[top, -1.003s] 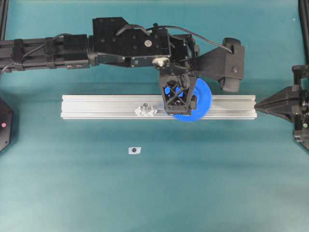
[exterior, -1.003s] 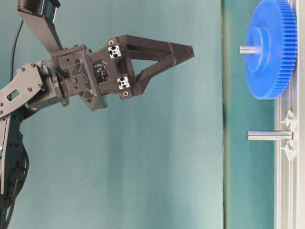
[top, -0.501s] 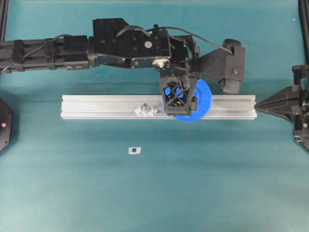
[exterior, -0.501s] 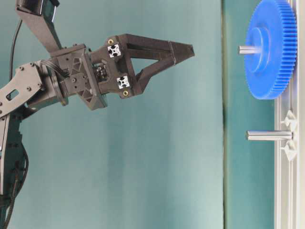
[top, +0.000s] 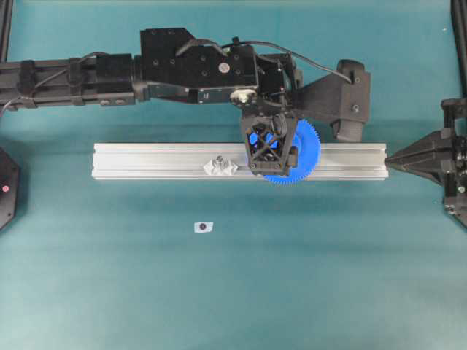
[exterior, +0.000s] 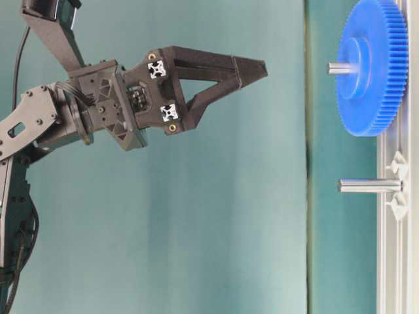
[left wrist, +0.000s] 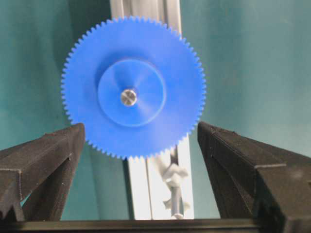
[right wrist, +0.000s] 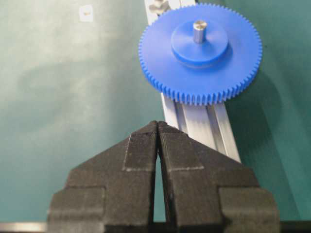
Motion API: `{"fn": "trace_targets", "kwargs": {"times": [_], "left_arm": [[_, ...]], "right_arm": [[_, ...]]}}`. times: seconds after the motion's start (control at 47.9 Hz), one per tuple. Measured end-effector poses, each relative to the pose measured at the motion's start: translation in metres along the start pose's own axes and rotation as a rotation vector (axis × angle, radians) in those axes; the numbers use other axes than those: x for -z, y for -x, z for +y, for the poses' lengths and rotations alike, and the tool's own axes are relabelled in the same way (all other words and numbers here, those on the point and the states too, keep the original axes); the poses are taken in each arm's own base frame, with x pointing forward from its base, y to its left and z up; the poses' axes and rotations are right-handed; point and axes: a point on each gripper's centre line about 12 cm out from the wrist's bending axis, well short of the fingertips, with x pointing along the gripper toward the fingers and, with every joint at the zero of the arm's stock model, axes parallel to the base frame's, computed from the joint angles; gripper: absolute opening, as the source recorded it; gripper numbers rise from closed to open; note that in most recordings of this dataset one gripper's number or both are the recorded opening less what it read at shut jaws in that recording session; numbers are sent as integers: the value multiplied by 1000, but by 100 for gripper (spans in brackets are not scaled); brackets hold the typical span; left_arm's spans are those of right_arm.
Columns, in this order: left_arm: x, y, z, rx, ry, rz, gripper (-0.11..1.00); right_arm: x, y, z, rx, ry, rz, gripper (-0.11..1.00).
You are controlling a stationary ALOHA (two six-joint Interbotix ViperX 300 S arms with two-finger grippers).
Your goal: Find the location of the shaft and insert the large gear.
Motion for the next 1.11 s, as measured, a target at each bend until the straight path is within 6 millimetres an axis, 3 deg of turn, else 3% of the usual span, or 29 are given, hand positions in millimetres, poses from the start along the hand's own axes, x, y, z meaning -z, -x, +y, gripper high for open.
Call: {"fn": "trace_targets", "kwargs": {"times": [1.107], "left_arm": [[-6, 8, -3, 0, -5, -19, 92]], "right_arm": [[0, 0, 0, 0, 2, -2, 3]]}}
